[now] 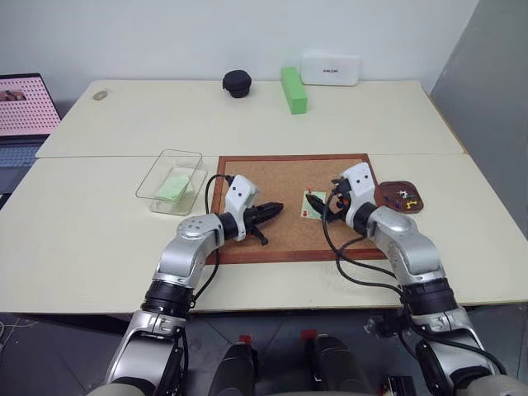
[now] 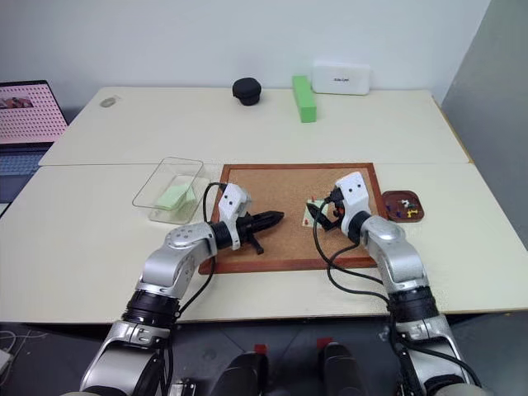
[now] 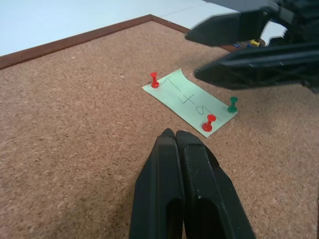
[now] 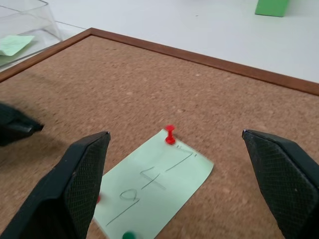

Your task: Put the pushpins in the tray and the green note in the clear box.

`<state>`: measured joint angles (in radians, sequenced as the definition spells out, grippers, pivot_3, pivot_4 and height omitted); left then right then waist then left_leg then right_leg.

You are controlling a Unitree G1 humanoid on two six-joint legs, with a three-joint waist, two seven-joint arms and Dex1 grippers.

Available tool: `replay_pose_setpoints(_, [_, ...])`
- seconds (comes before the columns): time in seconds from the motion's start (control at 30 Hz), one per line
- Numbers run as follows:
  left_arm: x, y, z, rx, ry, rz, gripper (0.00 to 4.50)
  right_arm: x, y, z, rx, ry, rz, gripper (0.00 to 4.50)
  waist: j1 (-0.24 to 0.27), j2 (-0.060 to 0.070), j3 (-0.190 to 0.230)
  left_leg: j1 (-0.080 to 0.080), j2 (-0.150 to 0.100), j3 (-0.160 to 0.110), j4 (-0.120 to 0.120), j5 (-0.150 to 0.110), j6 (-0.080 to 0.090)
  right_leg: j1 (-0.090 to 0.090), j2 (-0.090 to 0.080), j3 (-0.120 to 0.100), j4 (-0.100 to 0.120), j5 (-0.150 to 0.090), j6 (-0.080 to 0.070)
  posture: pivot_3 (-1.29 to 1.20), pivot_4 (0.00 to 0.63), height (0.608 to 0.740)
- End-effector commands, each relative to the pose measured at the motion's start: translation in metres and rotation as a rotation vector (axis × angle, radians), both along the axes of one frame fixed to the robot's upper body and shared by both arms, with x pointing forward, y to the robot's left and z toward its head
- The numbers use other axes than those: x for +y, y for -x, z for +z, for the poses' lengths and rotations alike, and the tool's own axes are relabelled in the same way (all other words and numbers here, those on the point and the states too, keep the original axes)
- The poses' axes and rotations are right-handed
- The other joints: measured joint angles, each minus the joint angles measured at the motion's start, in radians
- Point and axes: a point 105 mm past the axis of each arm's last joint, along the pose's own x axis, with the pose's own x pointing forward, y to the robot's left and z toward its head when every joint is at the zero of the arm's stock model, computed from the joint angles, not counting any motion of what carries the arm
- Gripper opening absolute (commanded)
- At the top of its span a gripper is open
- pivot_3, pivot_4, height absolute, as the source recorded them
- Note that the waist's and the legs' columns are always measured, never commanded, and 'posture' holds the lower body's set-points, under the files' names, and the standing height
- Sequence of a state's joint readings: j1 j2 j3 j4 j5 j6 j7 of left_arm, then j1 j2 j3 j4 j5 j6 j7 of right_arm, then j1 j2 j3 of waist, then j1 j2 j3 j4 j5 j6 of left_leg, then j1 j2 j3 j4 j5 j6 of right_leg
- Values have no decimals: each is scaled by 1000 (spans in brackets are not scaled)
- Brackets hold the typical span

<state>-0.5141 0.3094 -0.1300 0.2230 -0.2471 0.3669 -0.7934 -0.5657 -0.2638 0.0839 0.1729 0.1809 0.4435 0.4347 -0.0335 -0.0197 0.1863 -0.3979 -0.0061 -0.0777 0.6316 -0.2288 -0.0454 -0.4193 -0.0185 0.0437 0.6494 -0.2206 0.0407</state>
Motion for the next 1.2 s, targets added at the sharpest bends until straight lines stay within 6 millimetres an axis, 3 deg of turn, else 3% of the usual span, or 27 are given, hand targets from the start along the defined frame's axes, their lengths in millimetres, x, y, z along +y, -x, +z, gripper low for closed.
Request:
replay_pose_setpoints(0.03, [-4, 6, -27, 65, -100, -20, 53, 10, -9, 12, -56, 17, 17, 4500, -1, 0, 0, 0, 0, 0, 0, 0, 0, 0, 0, 0, 0, 0, 0, 0, 150, 740])
replay_pose_setpoints(0.17, [-5, 8, -50, 121, -135, -17, 53, 22, -19, 7, -41, 62, 45, 4500, -2, 2, -2, 1, 0, 0, 0, 0, 0, 1, 0, 0, 0, 0, 0, 0, 150, 740])
replay_pose_setpoints(0.43, [-4, 0, -45, 125, -96, 23, 53, 31, -30, 4, -31, 84, 45, 4500, -1, 2, -2, 15, 0, 0, -1, 0, 0, 14, 0, 0, -2, -3, 4, 0, 150, 740])
replay_pose_setpoints(0.57, [-1, 0, -45, 126, -104, 26, 0, 29, -33, -3, -5, 96, 35, 3961, -1, 2, -2, 15, 0, 0, -1, 0, 0, 15, 0, 0, -1, -2, 4, 0, 150, 740])
replay_pose_setpoints(1.13, [-3, -4, -39, 114, -107, 21, 0, 24, -37, -7, 31, 85, 11, 141, -2, 2, -2, 15, 0, 0, -1, 0, 0, 15, 0, 0, -1, -2, 4, 0, 150, 740])
replay_pose_setpoints(1.2, [-3, -3, -39, 117, -107, 19, 0, 23, -37, -7, 32, 84, 13, 35, -2, 2, -2, 15, 0, 0, -1, 0, 0, 15, 0, 0, -1, -3, 4, 0, 150, 740])
